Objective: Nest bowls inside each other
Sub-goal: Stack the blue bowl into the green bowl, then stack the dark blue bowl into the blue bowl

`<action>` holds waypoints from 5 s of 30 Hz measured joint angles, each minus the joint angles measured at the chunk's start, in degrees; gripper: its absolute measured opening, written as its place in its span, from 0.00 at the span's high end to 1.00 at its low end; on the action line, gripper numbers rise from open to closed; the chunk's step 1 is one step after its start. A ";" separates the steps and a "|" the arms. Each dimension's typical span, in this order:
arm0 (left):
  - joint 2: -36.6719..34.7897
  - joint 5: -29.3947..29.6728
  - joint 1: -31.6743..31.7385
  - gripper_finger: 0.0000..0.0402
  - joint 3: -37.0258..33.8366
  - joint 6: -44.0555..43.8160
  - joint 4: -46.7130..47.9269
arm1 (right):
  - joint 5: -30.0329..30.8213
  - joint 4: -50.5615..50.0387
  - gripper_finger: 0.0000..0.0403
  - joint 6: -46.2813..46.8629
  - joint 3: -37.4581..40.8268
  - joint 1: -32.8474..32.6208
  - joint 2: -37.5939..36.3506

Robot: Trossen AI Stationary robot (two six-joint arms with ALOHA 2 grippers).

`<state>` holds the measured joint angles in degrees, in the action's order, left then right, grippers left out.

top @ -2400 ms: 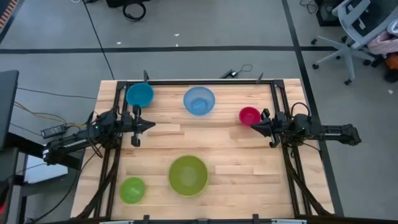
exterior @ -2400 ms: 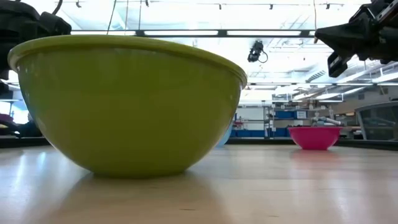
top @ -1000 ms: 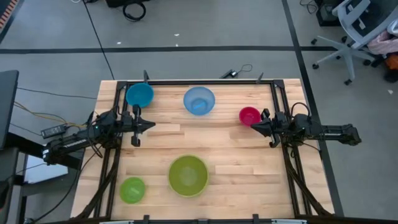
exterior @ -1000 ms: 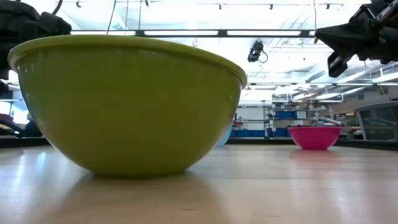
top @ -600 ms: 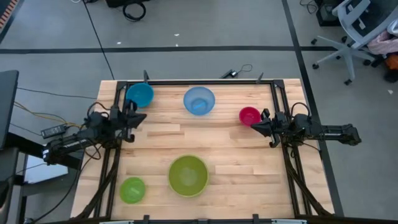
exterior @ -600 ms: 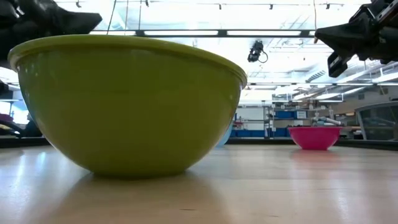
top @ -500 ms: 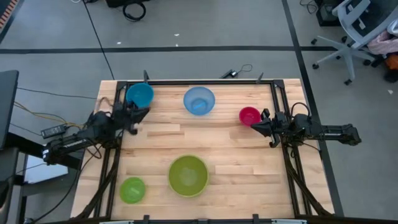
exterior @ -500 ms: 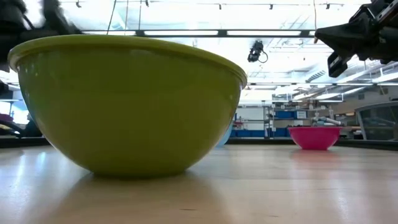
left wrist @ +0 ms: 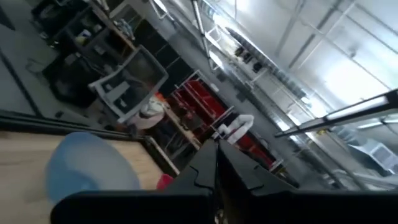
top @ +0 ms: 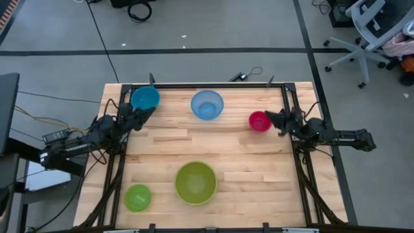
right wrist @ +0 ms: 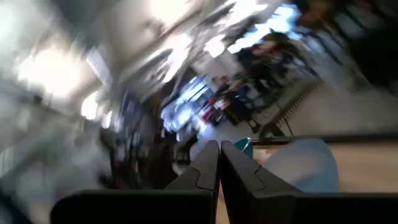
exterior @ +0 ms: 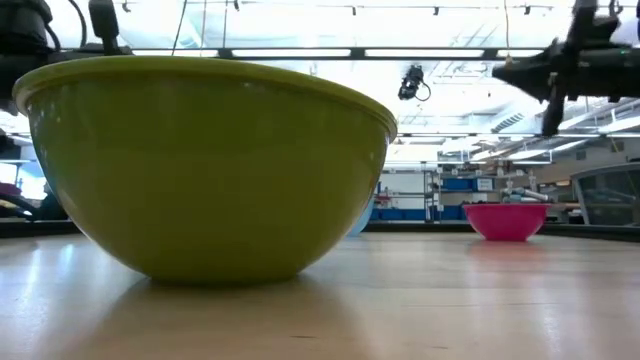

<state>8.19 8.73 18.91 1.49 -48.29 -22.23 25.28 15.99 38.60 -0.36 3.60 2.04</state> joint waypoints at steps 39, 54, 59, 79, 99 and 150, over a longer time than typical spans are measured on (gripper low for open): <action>35.69 -9.46 4.38 0.52 35.77 16.85 40.85 | -25.23 -31.21 0.70 -6.87 -62.40 30.31 92.47; 35.71 -5.60 5.10 0.52 35.77 20.98 41.09 | -32.48 -41.24 0.54 -5.82 -74.23 31.73 109.10; 35.69 -5.33 5.10 0.52 35.77 20.94 41.17 | -33.93 -42.99 0.73 -6.46 -74.25 30.71 109.92; 35.69 -4.11 5.10 0.52 35.74 19.10 40.87 | -25.82 -47.55 0.97 -4.39 -74.31 9.65 92.77; 35.69 -8.56 2.88 0.52 35.70 23.06 39.98 | -22.19 -32.64 0.98 -2.35 -74.23 -8.93 97.68; 47.28 3.33 15.58 0.57 35.66 20.39 56.98 | -7.11 -34.79 0.54 11.80 -74.69 -11.49 93.12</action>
<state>55.47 12.06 34.50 37.15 -27.90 34.74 18.17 -18.80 50.40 -75.05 -7.88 95.17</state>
